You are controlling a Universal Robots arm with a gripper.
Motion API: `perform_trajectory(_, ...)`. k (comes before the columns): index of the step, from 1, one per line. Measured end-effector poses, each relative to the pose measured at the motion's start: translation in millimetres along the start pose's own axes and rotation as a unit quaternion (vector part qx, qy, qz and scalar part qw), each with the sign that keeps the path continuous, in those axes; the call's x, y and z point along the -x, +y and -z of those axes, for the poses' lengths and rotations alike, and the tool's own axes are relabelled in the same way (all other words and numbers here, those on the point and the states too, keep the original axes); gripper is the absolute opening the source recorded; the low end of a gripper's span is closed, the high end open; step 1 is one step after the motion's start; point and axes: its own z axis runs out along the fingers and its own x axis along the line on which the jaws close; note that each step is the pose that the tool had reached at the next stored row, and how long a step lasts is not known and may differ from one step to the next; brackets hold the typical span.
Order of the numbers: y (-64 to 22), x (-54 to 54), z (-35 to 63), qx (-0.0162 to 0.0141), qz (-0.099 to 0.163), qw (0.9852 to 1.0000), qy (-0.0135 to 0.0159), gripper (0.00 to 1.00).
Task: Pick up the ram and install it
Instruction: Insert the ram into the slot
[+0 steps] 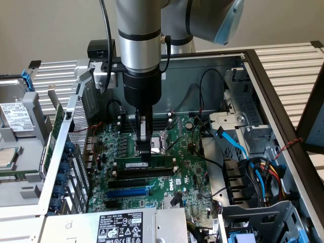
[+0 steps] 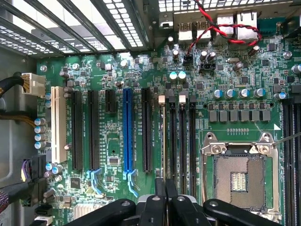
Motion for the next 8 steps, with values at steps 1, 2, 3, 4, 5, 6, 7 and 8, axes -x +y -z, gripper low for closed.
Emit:
perform_trajectory(1,0.0,0.0,0.0,0.0000,0.000,1.0000,0.0000,0.12)
perform_trajectory(2,0.0,0.0,0.0,0.0000,0.000,1.0000,0.0000,0.12)
perform_trajectory(3,0.0,0.0,0.0,0.0000,0.000,1.0000,0.0000,0.12)
perform_trajectory(4,0.0,0.0,-0.1,0.0000,0.000,1.0000,0.0000,0.12)
perform_trajectory(5,0.0,0.0,-0.2,0.0000,0.000,1.0000,-0.0001,0.12)
perform_trajectory(6,0.0,0.0,-0.6,-0.0001,0.000,1.0000,-0.0002,0.12)
perform_trajectory(7,0.0,0.0,-0.7,-0.0001,0.000,1.0000,-0.0001,0.12)
perform_trajectory(8,0.0,0.0,-0.7,0.0000,0.000,1.0000,-0.0001,0.12)
